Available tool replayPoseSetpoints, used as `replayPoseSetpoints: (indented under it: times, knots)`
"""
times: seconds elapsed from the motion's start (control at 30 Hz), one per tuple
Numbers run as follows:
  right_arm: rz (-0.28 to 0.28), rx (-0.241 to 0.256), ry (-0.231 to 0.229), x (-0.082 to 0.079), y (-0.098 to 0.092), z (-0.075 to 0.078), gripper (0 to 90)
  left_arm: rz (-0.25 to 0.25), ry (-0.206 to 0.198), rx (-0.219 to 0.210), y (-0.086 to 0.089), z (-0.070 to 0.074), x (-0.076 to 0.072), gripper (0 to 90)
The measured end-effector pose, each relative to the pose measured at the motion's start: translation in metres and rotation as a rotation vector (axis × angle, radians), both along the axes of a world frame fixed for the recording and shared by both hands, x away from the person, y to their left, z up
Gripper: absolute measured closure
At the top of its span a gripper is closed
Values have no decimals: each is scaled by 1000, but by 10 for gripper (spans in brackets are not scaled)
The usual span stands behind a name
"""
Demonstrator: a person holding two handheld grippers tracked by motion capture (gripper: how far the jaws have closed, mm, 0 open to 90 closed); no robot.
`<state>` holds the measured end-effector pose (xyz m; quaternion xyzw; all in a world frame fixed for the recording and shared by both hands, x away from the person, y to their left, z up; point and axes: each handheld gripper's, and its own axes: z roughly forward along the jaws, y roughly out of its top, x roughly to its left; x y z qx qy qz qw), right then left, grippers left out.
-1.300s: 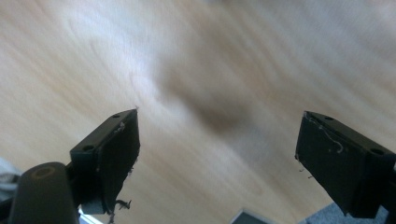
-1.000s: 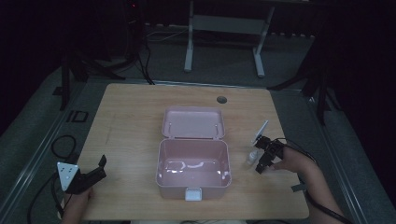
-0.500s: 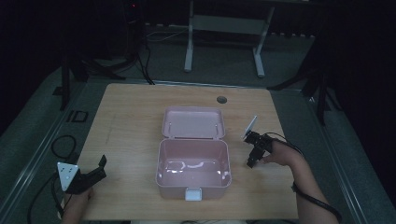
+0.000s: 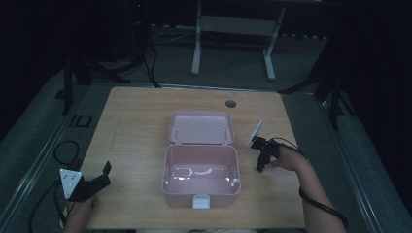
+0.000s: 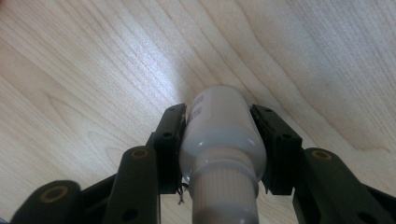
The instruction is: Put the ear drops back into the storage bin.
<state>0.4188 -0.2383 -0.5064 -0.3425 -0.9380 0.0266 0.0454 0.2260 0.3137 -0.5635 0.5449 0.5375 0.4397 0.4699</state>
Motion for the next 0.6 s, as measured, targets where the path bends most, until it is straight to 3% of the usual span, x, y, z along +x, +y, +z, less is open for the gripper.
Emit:
replayPoseSetpoints:
  times: [0.13, 0.4, 0.6]
  knots:
    - [19, -8, -12, -1, 0, 2, 593, 1, 0, 0, 0, 0, 0, 24]
    - [110, -9, -23, -8, -2, 12, 594, 0, 1, 0, 0, 0, 0, 24]
    - [259, -26, -19, -20, -1, 16, 594, 1, 1, 0, 0, 0, 0, 24]
